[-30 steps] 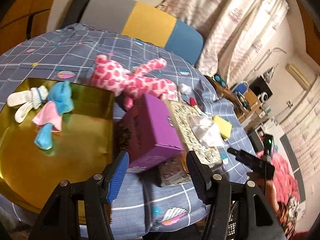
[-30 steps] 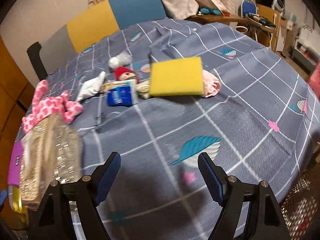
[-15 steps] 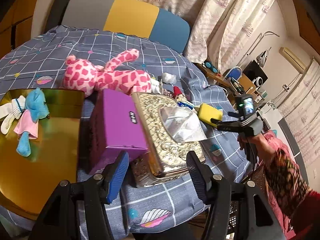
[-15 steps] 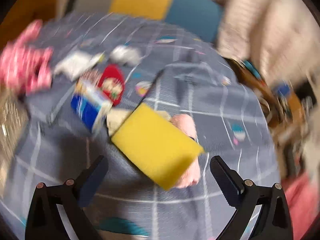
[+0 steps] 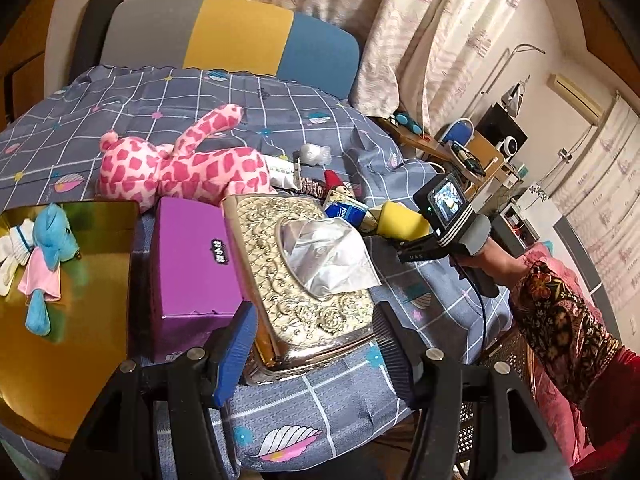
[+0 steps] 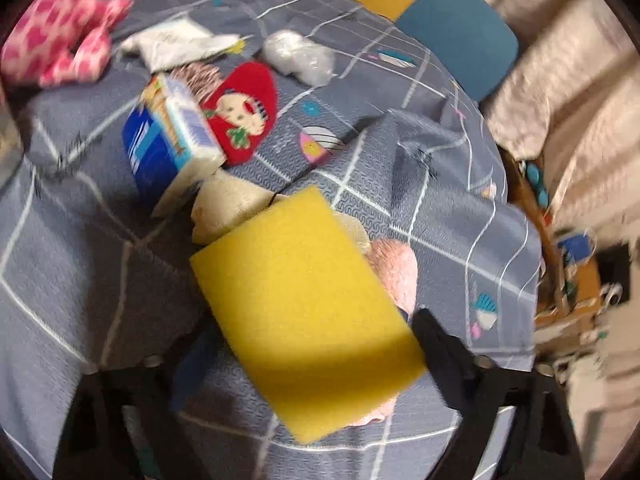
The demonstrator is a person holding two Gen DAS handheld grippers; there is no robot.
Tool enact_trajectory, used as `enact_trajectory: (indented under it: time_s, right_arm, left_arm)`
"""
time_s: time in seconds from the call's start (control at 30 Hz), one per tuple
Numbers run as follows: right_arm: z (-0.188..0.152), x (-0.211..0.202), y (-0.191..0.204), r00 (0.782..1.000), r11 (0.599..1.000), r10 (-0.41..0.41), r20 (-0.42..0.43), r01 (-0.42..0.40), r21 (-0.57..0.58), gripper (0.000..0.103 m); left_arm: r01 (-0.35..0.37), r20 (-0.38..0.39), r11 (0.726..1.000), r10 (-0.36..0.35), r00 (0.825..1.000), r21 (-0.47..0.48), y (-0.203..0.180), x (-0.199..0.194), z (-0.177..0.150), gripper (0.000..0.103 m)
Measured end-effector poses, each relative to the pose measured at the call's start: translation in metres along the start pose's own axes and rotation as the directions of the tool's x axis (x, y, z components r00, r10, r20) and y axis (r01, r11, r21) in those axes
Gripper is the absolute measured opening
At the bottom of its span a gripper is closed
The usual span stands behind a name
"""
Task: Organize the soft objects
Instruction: 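Move the right tool to the yellow sponge and grasp it, then grasp the blue tissue pack with the left tool while the right tool holds the sponge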
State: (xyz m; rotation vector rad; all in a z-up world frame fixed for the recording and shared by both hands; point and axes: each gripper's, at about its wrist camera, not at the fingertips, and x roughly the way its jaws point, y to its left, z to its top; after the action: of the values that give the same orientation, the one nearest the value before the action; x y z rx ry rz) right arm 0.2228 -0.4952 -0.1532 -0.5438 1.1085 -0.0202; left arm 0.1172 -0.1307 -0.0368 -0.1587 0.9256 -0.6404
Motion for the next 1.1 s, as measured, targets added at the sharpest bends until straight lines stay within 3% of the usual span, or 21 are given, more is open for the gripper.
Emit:
enact_trajectory:
  time_s: [0.23,0.37,0.43,0.53,0.6,0.83,0.87,1.0,1.1]
  right_arm:
    - [-0.018,-0.021,-0.02,0.991,0.966,0.09,0.094,-0.11,0.235,0.083]
    - [-0.041,-0.047,-0.037,0.968,0.886,0.142,0.207,-0.218,0.41,0.083]
    - [-0.056,-0.055,-0.048,0.945,0.806,0.167,0.28,-0.295,0.514,0.083]
    - [-0.089,-0.06,-0.07,0.879,0.6,0.205,0.431,-0.461,0.654,0.083]
    - [-0.106,-0.057,-0.078,0.84,0.492,0.216,0.497,-0.533,0.688,0.083]
    - [-0.13,-0.037,-0.095,0.805,0.264,0.231,0.547,-0.593,0.761,0.083]
    - [-0.131,-0.035,-0.094,0.796,0.242,0.238,0.557,-0.604,0.76,0.083]
    - [-0.126,-0.035,-0.096,0.793,0.251,0.242,0.559,-0.607,0.754,0.083]
    - [-0.124,-0.035,-0.096,0.78,0.247,0.252,0.573,-0.624,0.741,0.083]
  left_arm:
    - [0.021,-0.028,1.0,-0.02,0.999,0.017,-0.017,0.011,0.012,0.061]
    - [0.033,-0.046,0.998,-0.03,0.998,0.054,-0.036,0.018,0.024,0.061]
    - [0.032,-0.051,0.997,-0.028,0.998,0.076,-0.046,0.021,0.031,0.061]
    - [0.041,-0.069,0.993,-0.033,0.997,0.111,-0.064,0.029,0.043,0.061]
    - [0.042,-0.095,0.99,-0.029,0.995,0.134,-0.079,0.038,0.052,0.061]
    - [0.049,-0.187,0.987,-0.02,0.982,0.151,-0.118,0.093,0.088,0.064]
    - [0.034,-0.208,0.989,-0.004,0.978,0.141,-0.12,0.105,0.093,0.064]
    - [-0.027,-0.282,0.994,0.057,0.958,0.109,-0.121,0.149,0.106,0.066]
    - [-0.081,-0.323,0.992,0.11,0.94,0.101,-0.117,0.184,0.116,0.075]
